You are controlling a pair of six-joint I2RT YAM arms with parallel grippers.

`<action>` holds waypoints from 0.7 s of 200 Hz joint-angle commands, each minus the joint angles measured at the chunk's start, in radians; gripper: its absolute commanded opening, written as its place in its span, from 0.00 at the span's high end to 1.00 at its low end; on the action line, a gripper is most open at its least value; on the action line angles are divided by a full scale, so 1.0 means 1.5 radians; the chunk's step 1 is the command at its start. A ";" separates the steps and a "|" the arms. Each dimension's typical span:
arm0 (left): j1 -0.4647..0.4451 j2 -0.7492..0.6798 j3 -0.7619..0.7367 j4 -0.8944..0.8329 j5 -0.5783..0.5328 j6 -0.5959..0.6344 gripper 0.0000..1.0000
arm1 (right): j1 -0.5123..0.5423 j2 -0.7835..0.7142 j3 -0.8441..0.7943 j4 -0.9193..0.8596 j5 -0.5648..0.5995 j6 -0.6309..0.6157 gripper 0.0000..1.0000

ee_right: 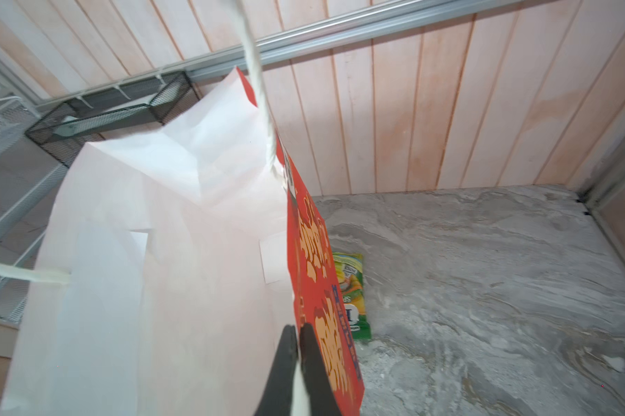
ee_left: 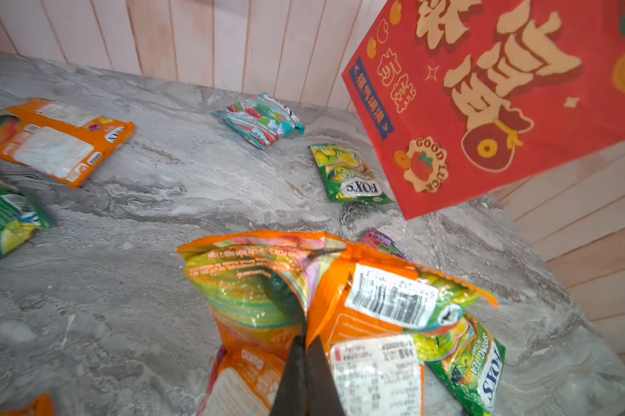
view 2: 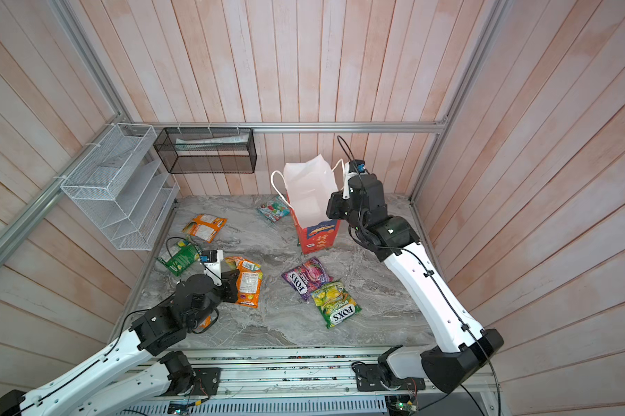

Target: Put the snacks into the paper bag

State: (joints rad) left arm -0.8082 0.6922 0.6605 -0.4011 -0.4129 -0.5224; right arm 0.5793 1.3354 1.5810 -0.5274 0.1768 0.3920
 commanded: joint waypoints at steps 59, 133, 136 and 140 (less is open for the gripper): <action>-0.002 -0.270 0.091 -0.090 -0.135 -0.057 1.00 | 0.148 0.016 -0.194 0.198 -0.048 0.109 1.00; -0.002 -0.086 0.239 0.080 0.014 0.017 1.00 | 0.164 0.102 -0.175 0.223 -0.060 0.114 1.00; -0.002 -0.073 0.247 0.086 0.020 0.021 1.00 | 0.164 0.108 -0.166 0.220 -0.068 0.116 1.00; -0.002 -0.057 0.257 0.096 0.028 0.026 1.00 | 0.163 0.113 -0.160 0.218 -0.075 0.117 1.00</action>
State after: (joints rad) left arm -0.8082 0.4789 0.9627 -0.4152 -0.4957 -0.5533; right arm 0.8249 1.4490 1.2911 -0.2192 0.1108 0.5507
